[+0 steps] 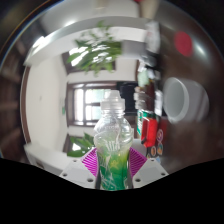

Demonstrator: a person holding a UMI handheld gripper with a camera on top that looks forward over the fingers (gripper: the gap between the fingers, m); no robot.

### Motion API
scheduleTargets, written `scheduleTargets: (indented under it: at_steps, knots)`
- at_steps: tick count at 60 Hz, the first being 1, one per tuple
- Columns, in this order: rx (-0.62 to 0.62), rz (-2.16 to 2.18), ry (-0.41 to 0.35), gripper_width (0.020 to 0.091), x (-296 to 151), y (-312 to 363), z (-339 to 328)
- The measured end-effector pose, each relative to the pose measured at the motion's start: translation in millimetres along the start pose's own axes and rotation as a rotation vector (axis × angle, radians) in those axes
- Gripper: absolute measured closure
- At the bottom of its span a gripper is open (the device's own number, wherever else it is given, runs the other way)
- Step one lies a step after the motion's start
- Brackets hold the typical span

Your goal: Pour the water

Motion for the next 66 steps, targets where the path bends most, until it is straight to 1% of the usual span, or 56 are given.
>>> scheduleTargets:
  at_steps: [1, 3, 4, 6, 9, 10, 17, 20, 23, 27, 29, 33, 34, 35, 40, 42, 49, 54, 57, 61, 62, 64, 66]
  knots:
    - [0.006, -0.059, 0.016, 0.0737, -5.1, 11.3, 5.4]
    - [-0.015, -0.193, 0.013, 0.0737, 2.9, 19.8, -3.8]
    - [-0.002, -0.256, 0.023, 0.0740, -2.6, 29.1, 8.7]
    - [-0.002, -0.395, 0.026, 0.0740, -11.1, 43.0, 13.5]
    - [0.005, -0.582, 0.025, 0.0740, -23.4, 60.5, 17.8]
    - [-0.003, -0.642, 0.016, 0.0739, -22.2, 59.1, 5.4]
    - [0.059, -0.961, -0.005, 0.0732, -57.0, 84.6, 15.8]
    - [0.095, -1.104, -0.018, 0.0732, -69.2, 94.0, 11.6]
    - [0.138, -1.251, -0.033, 0.0733, -94.5, 88.9, 16.1]
    - [0.233, -1.436, -0.051, 0.0732, -124.0, 85.6, 12.0]
    - [0.281, -1.517, -0.068, 0.0734, -147.1, 79.3, 13.6]
    - [0.375, -1.632, -0.098, 0.0733, -177.4, 70.6, 5.3]
    - [0.391, -1.644, -0.105, 0.0734, -181.0, 70.2, -0.3]
    - [0.398, -1.649, -0.112, 0.0734, -198.4, 61.9, 4.8]
    - [0.433, -1.599, -0.145, 0.0732, -226.4, 44.8, -4.9]
    - [0.446, -1.573, -0.156, 0.0733, -245.9, 32.9, -5.6]
    - [0.494, -1.497, -0.146, 0.0734, -280.7, -5.6, -12.2]
    - [0.537, -1.494, -0.146, 0.0734, -299.2, -32.8, -12.6]
    - [0.551, -1.500, -0.134, 0.0734, -306.3, -46.6, -13.4]
    - [0.574, -1.496, -0.138, 0.0736, -312.4, -64.6, -17.0]
    - [0.581, -1.490, -0.141, 0.0719, -314.5, -69.4, -18.3]
    - [0.527, -1.478, -0.186, 0.0731, -315.3, -66.0, -16.8]
    - [0.513, -1.449, -0.185, 0.0728, -315.4, -70.5, -18.6]
Point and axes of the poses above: the point between the fingertips, and its own axes, seen from behind it with the camera up: y to the left, x down, z forward, the way the camera looks, the point moved 4 cm from there along -z, backward, against the way the camera looks, and after that the axes turned 7 degrees about z, right-handed, at the moved point
